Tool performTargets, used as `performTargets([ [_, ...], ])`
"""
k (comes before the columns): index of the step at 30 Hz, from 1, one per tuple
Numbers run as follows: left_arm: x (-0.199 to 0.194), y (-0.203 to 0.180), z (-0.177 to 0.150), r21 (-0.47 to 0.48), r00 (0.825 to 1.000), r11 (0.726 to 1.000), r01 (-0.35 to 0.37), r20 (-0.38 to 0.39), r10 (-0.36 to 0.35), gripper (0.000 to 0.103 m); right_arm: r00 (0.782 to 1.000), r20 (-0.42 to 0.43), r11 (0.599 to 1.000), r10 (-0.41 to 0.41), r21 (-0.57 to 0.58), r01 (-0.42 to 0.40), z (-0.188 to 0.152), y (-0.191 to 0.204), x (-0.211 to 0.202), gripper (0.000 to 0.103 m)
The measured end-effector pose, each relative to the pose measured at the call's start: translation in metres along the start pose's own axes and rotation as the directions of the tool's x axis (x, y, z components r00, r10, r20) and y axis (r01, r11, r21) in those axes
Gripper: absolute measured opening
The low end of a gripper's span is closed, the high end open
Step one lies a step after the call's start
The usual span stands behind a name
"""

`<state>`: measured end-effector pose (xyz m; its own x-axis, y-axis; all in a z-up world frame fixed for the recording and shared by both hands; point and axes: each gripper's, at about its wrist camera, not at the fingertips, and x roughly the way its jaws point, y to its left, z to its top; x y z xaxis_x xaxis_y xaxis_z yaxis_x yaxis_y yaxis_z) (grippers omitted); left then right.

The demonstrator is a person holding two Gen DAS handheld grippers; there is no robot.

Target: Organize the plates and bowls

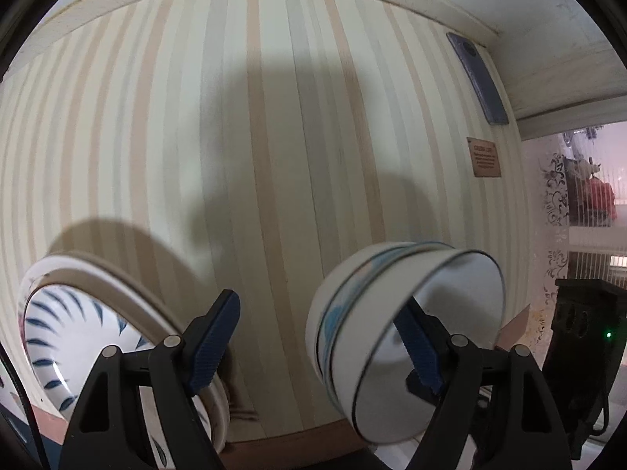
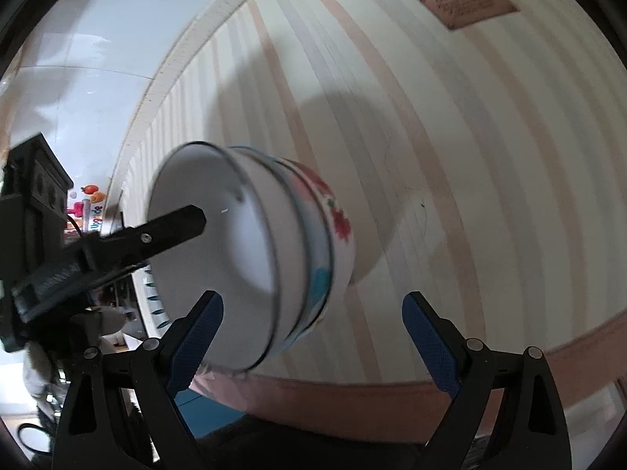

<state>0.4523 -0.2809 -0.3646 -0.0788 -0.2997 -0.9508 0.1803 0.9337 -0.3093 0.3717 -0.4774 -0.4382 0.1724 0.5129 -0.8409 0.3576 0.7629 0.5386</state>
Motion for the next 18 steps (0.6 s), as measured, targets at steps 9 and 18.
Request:
performTargets([
  [9,0.016,0.007,0.003,-0.028,0.993,0.993,0.111,-0.032,-0.112,0.056,0.993,0.024,0.989,0.118,0.091,-0.120,0.013,-0.014,0.022,0.095],
  [18,0.014,0.002,0.002,-0.035,0.986,0.986,0.165,-0.023,-0.166,0.043,0.984,0.007,0.977,0.177,0.116,-0.177,0.030,-0.010,0.032,0.065],
])
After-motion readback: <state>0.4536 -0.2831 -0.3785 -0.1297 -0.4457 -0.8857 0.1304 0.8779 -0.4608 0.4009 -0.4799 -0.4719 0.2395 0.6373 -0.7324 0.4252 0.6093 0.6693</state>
